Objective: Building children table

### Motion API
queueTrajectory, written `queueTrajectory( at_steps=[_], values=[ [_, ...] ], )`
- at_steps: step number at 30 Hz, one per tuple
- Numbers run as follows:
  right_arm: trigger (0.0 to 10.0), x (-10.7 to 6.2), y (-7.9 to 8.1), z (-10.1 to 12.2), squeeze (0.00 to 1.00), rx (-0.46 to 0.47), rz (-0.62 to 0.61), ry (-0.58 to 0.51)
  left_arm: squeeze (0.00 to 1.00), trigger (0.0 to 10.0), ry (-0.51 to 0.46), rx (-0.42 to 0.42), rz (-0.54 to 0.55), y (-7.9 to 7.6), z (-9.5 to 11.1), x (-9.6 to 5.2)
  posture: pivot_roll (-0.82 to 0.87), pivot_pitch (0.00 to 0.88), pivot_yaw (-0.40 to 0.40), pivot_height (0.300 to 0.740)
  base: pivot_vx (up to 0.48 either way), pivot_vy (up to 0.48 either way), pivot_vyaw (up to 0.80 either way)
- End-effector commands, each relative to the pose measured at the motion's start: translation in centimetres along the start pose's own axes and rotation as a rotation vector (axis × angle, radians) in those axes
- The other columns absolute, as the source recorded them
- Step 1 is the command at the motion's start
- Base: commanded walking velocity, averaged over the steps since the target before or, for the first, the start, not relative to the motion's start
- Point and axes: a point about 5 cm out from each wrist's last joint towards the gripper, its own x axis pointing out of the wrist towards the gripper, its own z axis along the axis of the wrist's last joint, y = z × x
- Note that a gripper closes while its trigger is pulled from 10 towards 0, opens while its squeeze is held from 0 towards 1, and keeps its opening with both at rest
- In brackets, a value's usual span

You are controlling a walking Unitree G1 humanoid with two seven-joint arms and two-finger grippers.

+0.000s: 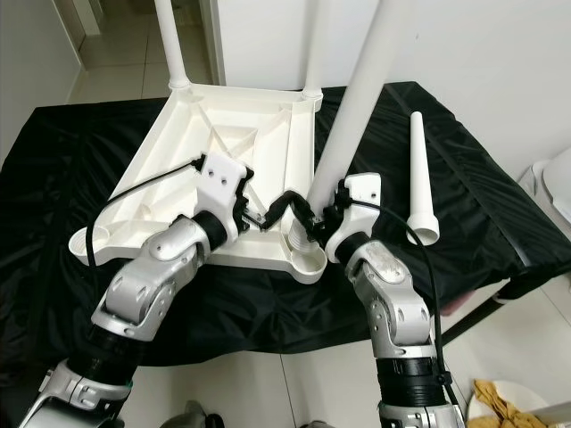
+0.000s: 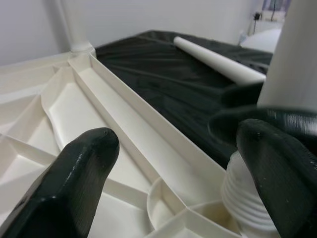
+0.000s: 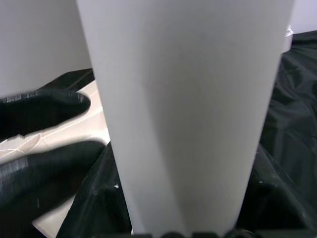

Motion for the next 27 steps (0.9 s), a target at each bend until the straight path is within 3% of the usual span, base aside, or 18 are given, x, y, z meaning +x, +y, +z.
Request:
queueTrajectory(
  at_steps=[1,2,9,12,18,27],
  values=[
    [10.0,0.1,0.7,1.5,0.0,0.0,0.029,-0.07,0.0,10.0,0.048,0.008,-0.096,-1.1,-1.0,-0.1,-0.1,0.045,0.003,0.74,0.0,0.0,0.0],
    [10.0,-0.3,0.8,1.4,0.0,0.005,0.024,-0.057,0.0,10.0,0.068,0.052,-0.124,-1.4,-1.4,-0.4,-0.1,0.047,0.002,0.74,0.0,0.0,0.0],
    [10.0,-0.5,1.0,1.2,0.0,0.01,0.025,-0.049,0.0,10.0,0.089,0.071,-0.147,-1.6,-2.0,-0.7,-0.1,0.051,-0.002,0.74,0.0,0.0,0.0],
    [10.0,-0.6,1.5,1.1,0.0,0.017,0.034,-0.035,0.0,10.0,0.098,0.094,-0.236,-2.3,-2.6,-1.9,-0.1,0.06,-0.005,0.74,0.0,0.0,0.0],
    [10.0,-0.4,1.4,0.9,0.0,0.023,0.026,-0.024,0.0,10.0,0.087,0.046,-0.271,-2.1,-2.7,-3.7,-0.09,0.063,-0.009,0.74,0.0,0.0,0.0],
    [10.0,-0.3,1.3,0.4,0.0,0.034,0.029,0.001,0.0,10.0,0.053,0.03,-0.29,-1.8,-1.5,-4.8,-0.08,0.067,-0.014,0.74,0.0,0.0,0.0]
  ],
)
